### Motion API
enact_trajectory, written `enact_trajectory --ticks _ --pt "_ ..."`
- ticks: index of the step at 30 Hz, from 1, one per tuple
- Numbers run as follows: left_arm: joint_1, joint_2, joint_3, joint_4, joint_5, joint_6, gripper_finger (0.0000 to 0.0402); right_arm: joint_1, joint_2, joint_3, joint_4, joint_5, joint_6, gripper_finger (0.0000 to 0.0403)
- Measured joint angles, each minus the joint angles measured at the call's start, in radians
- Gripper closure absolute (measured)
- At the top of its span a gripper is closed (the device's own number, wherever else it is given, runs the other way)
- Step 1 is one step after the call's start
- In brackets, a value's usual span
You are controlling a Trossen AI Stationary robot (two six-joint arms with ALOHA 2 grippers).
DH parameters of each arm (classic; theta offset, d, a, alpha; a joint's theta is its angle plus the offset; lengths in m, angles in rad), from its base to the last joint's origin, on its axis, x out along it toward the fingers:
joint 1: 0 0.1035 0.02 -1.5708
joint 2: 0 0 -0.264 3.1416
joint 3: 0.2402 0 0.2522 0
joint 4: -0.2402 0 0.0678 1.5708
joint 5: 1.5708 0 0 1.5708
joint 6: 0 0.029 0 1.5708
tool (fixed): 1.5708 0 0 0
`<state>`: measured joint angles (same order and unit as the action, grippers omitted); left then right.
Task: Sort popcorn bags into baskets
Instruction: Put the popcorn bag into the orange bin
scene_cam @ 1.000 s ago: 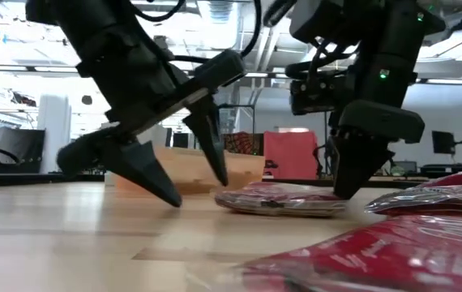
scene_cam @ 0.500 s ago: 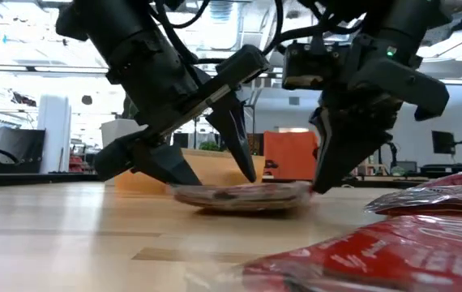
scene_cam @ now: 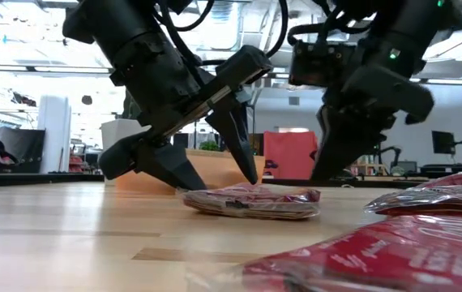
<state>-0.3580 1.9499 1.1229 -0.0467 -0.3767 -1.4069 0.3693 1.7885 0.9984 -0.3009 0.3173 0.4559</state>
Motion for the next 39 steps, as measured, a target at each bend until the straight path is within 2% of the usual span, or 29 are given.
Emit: enact_trajectory --ticks 7,11,13,19,25,28,33,39 --pt "0.004 0.022 0.0 0.055 0.014 0.014 0.0166 -0.054 0.0 -0.078 0.181 -0.003 -0.023 0.0385" --pt "0.012 0.083 0.003 0.193 0.104 -0.006 0.0166 -0.087 0.0 -0.096 0.242 -0.039 -0.027 0.0381" --pt "0.013 0.108 0.002 0.242 0.112 -0.023 0.0166 -0.099 0.0 -0.097 0.243 -0.054 -0.033 0.0375" --pt "0.011 0.12 0.002 0.273 0.086 -0.025 0.0173 -0.115 -0.005 -0.096 0.203 -0.058 -0.039 0.0372" --pt "0.015 0.122 0.004 0.285 0.023 -0.046 0.0228 -0.085 -0.079 -0.097 -0.022 -0.04 0.088 0.0387" --pt "0.014 0.123 0.003 0.295 -0.033 -0.045 0.0252 -0.058 -0.079 -0.097 -0.061 -0.009 0.093 0.0386" --pt "0.02 0.124 0.002 0.309 -0.048 -0.06 0.0265 -0.034 -0.054 -0.113 -0.016 0.0 0.127 0.0373" --pt "0.036 0.124 0.001 0.335 -0.039 -0.043 0.0233 -0.037 -0.037 -0.165 0.157 -0.008 0.105 0.038"
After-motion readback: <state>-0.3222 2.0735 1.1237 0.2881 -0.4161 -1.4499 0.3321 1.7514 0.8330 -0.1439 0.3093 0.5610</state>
